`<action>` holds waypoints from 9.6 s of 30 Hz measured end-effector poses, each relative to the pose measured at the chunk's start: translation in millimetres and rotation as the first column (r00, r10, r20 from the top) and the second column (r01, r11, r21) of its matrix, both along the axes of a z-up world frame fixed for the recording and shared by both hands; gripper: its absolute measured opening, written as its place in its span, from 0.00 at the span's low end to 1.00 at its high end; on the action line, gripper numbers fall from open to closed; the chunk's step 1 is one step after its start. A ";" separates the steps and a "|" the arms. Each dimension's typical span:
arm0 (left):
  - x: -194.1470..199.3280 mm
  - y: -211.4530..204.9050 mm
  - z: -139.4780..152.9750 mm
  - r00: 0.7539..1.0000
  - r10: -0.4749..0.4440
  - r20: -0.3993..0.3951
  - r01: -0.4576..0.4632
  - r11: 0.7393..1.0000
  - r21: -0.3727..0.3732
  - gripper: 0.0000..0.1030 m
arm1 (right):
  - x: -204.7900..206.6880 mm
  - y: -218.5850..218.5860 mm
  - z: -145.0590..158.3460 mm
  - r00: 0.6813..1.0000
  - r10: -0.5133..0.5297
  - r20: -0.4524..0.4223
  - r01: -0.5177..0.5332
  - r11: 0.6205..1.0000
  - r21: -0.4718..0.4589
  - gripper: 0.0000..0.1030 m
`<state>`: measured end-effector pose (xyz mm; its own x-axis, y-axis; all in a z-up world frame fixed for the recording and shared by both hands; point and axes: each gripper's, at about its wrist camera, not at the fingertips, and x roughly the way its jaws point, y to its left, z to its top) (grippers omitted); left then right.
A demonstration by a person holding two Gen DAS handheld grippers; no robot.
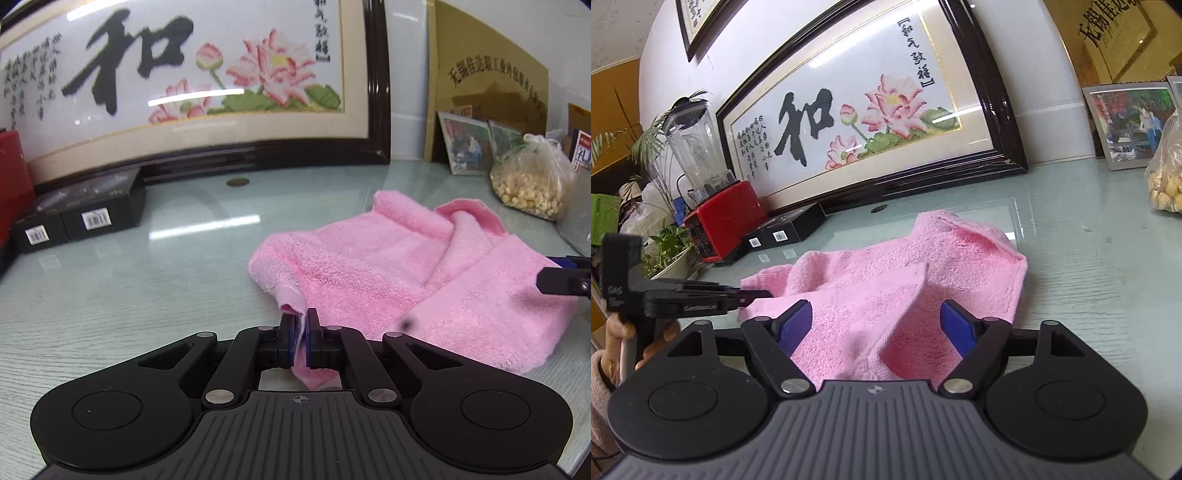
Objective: Fold towel
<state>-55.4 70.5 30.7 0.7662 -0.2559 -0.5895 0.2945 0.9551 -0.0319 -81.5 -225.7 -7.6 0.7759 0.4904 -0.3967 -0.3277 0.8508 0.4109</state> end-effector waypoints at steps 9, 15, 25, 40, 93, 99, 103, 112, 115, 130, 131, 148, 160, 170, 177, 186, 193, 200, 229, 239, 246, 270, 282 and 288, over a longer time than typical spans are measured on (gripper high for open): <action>-55.0 10.4 13.1 0.998 -0.056 0.042 0.060 0.994 -0.095 0.04 | 12.4 -17.4 -2.0 0.998 0.015 -0.062 -0.010 0.997 0.075 0.76; -67.4 3.4 14.7 0.996 -0.079 0.029 0.082 0.992 -0.100 0.04 | 14.4 3.4 2.4 0.995 0.063 -0.081 -0.068 0.996 -0.061 0.20; -107.6 6.5 18.0 0.981 -0.181 0.071 0.191 0.966 -0.173 0.05 | -96.6 -16.0 27.9 0.991 0.030 0.130 -0.004 0.980 -0.198 0.06; -138.3 24.5 35.5 0.981 -0.167 0.103 0.186 0.960 -0.209 0.41 | -120.7 -81.4 17.6 0.995 -0.090 0.031 0.094 0.982 -0.163 0.15; 38.3 -91.6 0.4 0.988 -0.043 -0.148 0.055 0.996 0.077 0.81 | 76.5 -35.7 13.8 0.930 -0.366 -0.020 0.301 0.793 -0.529 0.07; 28.1 -67.3 7.5 0.994 -0.063 -0.087 0.066 0.997 0.035 0.80 | 63.2 -43.8 23.4 0.924 -0.383 0.007 0.339 0.810 -0.479 0.22; 33.8 -61.2 3.1 0.990 -0.049 -0.129 0.058 0.996 0.069 0.81 | 50.0 -25.2 36.3 0.949 -0.309 0.061 0.303 0.842 -0.446 0.36; 26.3 -60.5 -4.2 0.985 -0.129 -0.115 0.139 0.988 0.075 0.86 | 70.0 49.5 40.2 0.997 0.014 -0.072 -0.040 0.929 -0.368 0.45; 14.5 -56.3 -7.6 0.981 -0.167 -0.098 0.174 0.983 0.065 0.87 | 103.4 76.8 37.7 0.985 0.081 -0.150 -0.124 0.945 -0.304 0.45; -54.8 -43.3 -7.8 0.970 -0.225 -0.091 0.230 0.972 0.040 0.92 | 114.3 105.9 -2.7 0.796 0.484 -0.363 -0.473 0.872 0.126 0.57; -56.8 -42.1 -7.4 0.971 -0.221 -0.089 0.226 0.973 0.039 0.92 | 109.0 99.0 -1.3 0.794 0.485 -0.366 -0.474 0.871 0.128 0.57; 15.8 -53.0 -9.3 0.990 -0.086 -0.116 0.093 0.994 0.058 0.94 | 60.6 -34.3 33.0 0.950 -0.133 -0.281 0.047 0.955 -0.293 0.79; 54.9 -61.3 -9.8 0.988 -0.015 -0.155 0.029 0.995 0.092 0.93 | 86.0 10.2 -0.2 0.970 -0.167 -0.179 0.069 0.887 -0.457 0.16; 123.9 -62.2 -15.8 0.993 0.086 -0.081 -0.075 0.988 0.138 0.90 | 140.7 -14.4 32.4 0.944 -0.328 -0.038 0.275 0.843 -0.462 0.09; 130.3 -40.1 1.0 0.989 0.146 -0.024 -0.144 0.986 0.084 0.76 | 158.8 -29.1 42.5 0.978 -0.187 -0.090 0.164 0.961 -0.222 0.19; 107.9 -11.4 44.5 0.958 0.228 0.176 -0.243 0.967 0.072 1.00 | 134.5 114.8 25.9 0.933 0.303 -0.195 -0.348 0.897 -0.272 0.47; 110.4 11.9 56.7 0.934 0.315 0.168 -0.330 0.942 0.064 1.00 | 126.1 187.2 6.4 0.924 0.316 -0.216 -0.382 0.798 -0.467 0.51; 110.6 52.1 65.8 0.896 0.431 0.106 -0.427 0.903 -0.055 1.00 | 164.5 200.4 11.8 0.970 0.170 -0.175 -0.235 0.840 -0.488 0.16; 50.9 10.1 10.0 1.000 -0.010 -0.015 0.010 1.000 -0.009 1.00 | 57.0 -25.6 28.2 0.986 0.023 -0.167 -0.065 0.967 -0.248 0.72; -36.1 17.9 8.7 0.993 -0.115 0.011 0.115 0.993 -0.007 1.00 | 46.5 -23.7 0.8 0.983 0.105 -0.153 -0.136 0.970 -0.203 0.68; -49.7 8.0 -10.6 0.990 -0.137 -0.020 0.138 0.990 0.042 1.00 | 28.8 -17.4 2.7 0.992 0.072 -0.106 -0.097 0.962 -0.254 0.09; -77.0 25.5 -22.2 0.985 -0.172 0.014 0.171 0.984 0.047 1.00 | -95.6 -24.9 -11.9 0.983 0.107 0.147 -0.055 0.945 -0.321 0.51; -81.9 24.3 -25.9 0.985 -0.165 0.055 0.163 0.986 0.040 1.00 | -128.6 34.4 -28.0 0.927 0.187 0.325 0.077 0.754 -0.653 0.50; -88.8 28.2 -28.3 0.985 -0.157 0.076 0.155 0.987 0.028 1.00 | -133.5 58.3 -32.4 0.911 0.240 0.335 0.104 0.652 -0.751 0.34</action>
